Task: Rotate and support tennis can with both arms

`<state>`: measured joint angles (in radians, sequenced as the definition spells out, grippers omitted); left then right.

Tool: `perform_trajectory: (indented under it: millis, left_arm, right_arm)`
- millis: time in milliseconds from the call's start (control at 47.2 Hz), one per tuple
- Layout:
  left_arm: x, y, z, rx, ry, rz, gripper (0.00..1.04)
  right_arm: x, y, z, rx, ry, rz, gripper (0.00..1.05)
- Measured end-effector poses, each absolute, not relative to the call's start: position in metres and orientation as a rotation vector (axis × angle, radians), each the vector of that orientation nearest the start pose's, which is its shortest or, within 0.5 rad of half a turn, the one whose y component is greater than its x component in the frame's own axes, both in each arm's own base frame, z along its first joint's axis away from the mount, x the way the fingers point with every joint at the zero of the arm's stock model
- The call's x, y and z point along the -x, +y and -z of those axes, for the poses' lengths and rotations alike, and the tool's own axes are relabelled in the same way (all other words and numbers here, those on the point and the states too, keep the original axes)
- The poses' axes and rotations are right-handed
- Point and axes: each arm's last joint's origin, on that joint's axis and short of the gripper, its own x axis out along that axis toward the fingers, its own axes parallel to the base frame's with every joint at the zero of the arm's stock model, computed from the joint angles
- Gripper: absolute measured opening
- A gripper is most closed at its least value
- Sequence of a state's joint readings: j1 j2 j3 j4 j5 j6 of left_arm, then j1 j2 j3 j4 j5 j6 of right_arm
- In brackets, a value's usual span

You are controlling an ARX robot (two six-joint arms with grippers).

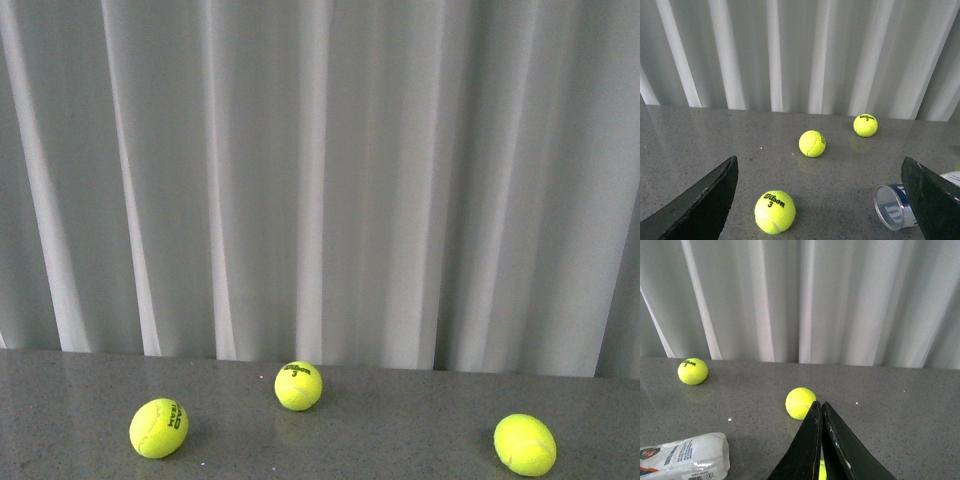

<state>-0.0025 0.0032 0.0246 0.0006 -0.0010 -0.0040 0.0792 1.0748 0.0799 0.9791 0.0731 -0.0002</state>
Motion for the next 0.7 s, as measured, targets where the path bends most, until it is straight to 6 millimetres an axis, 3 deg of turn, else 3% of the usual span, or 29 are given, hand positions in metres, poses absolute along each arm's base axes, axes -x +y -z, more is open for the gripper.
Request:
perform_trajectory:
  millis: [169, 699]
  left_arm:
    - [-0.096, 0.000, -0.172, 0.004, -0.022, 0.002, 0.98]
    - [-0.096, 0.000, -0.172, 0.004, -0.022, 0.002, 0.98]
  right_arm:
    - [-0.161, 0.001, -0.161, 0.000, 0.019, 0.002, 0.03]
    - [-0.129, 0.000, -0.166, 0.001, 0.001, -0.002, 0.03]
